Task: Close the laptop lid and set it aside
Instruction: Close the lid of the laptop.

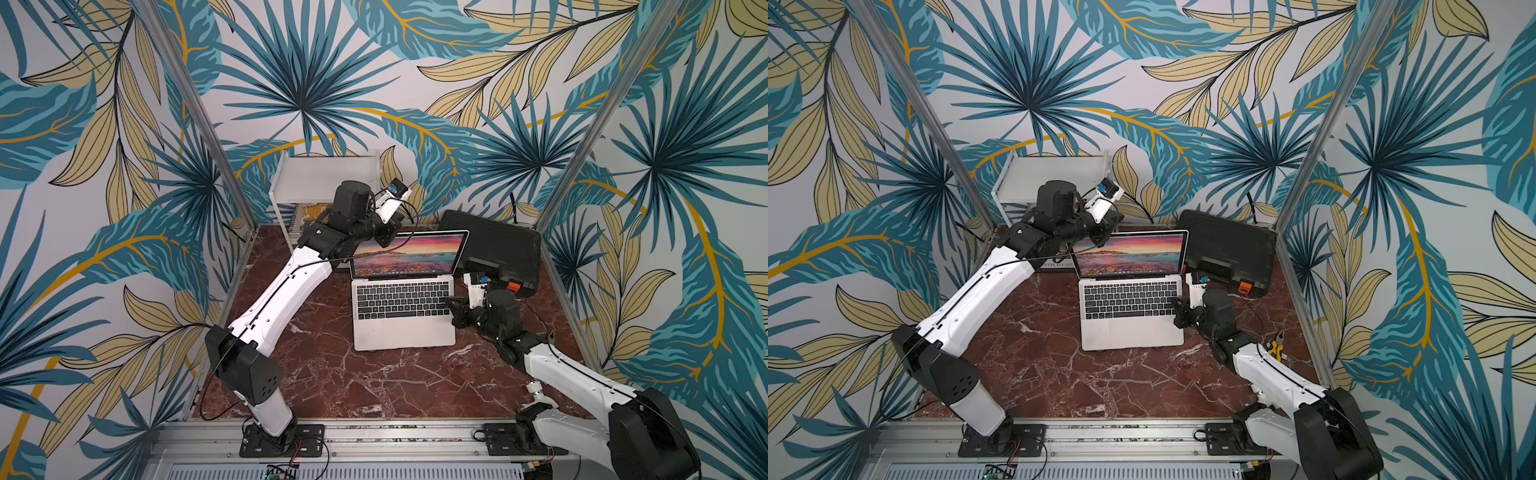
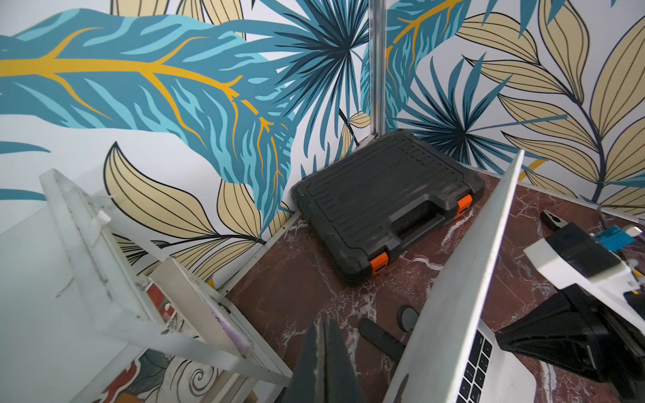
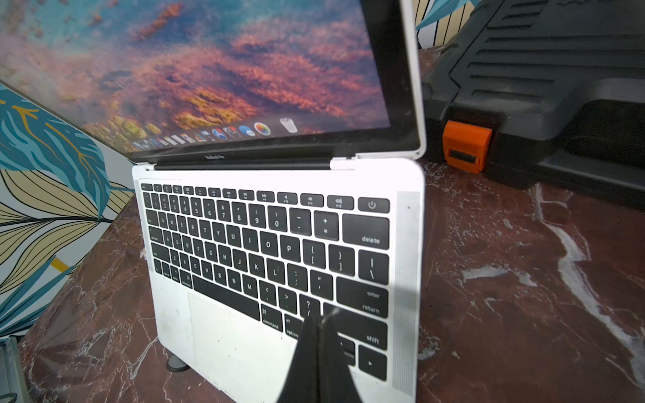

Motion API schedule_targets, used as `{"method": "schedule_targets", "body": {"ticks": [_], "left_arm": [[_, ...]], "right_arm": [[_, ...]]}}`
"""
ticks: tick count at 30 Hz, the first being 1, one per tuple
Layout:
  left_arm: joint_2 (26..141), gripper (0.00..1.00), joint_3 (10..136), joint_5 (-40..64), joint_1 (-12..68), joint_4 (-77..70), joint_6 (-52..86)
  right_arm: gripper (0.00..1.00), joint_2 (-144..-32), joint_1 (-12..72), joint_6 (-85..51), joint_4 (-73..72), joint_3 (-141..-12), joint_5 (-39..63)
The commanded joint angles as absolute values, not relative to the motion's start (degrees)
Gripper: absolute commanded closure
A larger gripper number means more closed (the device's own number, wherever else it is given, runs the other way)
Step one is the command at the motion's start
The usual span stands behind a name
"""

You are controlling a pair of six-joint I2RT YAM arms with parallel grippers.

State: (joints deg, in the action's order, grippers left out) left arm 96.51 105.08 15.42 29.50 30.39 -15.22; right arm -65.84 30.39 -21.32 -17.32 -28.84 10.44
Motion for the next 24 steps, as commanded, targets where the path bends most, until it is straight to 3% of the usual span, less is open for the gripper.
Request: {"method": "schedule_targets", "body": {"ticks": [1,10,24], "left_arm": [[97.8,0.94,106.8,15.1,30.5,36.5,-15.6],[97.5,0.95,105.0,14.4,31.9,42.1,-14.2],[94.8,0.95,97.7,14.7,32.5,35.4,-11.2]], "right_arm": [[1.0,-66.0,30.7,-21.5,-20.1,-28.7,9.0],[1.0,-65.5,30.8,-21.1,-20.1,-28.3,8.0],[1.0,-64.8,30.7,-20.9,-18.5,-28.6,7.2]]}}
